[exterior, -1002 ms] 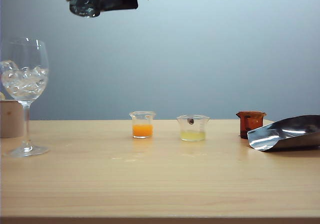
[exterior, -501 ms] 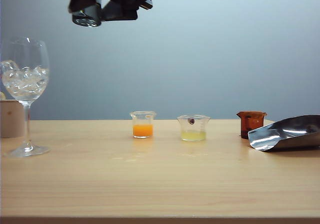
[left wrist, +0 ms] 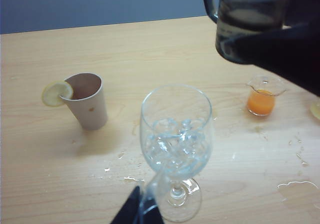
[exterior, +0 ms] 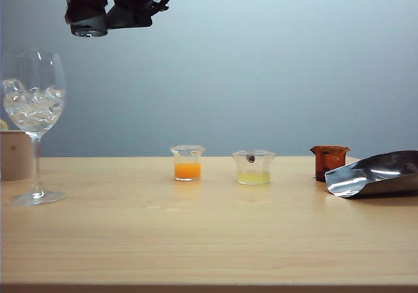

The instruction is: Pick up the first measuring cup from the left, pour the coconut rum inside into the goblet, and finally put the measuring cup back in its original place.

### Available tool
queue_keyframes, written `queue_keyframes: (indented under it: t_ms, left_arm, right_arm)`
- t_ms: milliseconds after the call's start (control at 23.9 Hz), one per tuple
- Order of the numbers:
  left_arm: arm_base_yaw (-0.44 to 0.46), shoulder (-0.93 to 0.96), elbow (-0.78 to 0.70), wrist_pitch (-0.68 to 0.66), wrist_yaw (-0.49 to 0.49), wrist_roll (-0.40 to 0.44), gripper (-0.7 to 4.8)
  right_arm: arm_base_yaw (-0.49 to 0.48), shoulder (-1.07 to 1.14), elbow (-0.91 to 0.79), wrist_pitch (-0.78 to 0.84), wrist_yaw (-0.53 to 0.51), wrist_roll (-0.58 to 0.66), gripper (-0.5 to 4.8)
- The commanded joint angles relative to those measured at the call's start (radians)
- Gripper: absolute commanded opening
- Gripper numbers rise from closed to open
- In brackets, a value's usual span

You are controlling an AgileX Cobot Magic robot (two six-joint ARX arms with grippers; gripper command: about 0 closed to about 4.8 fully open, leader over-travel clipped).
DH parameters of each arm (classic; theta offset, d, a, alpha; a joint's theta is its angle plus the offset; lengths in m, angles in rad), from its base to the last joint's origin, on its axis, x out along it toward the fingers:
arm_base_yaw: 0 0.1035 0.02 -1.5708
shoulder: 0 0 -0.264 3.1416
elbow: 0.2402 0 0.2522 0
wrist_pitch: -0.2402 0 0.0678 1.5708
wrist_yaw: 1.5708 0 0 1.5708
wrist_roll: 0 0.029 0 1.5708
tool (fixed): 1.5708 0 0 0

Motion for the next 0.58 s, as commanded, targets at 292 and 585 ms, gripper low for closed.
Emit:
queue_keyframes:
  t_ms: [292, 585]
  left_arm:
    - [0.002, -0.002, 0.005, 0.007, -0.003, 0.000, -0.03]
    - [0.002, -0.002, 0.005, 0.008, -0.003, 0.000, -0.03]
  right_arm:
    - [0.003, 0.055, 0.033, 0.004, -0.005, -0.113, 1.06]
    - [0.012, 0.084, 0.105, -0.044, -0.001, -0.267, 1.06]
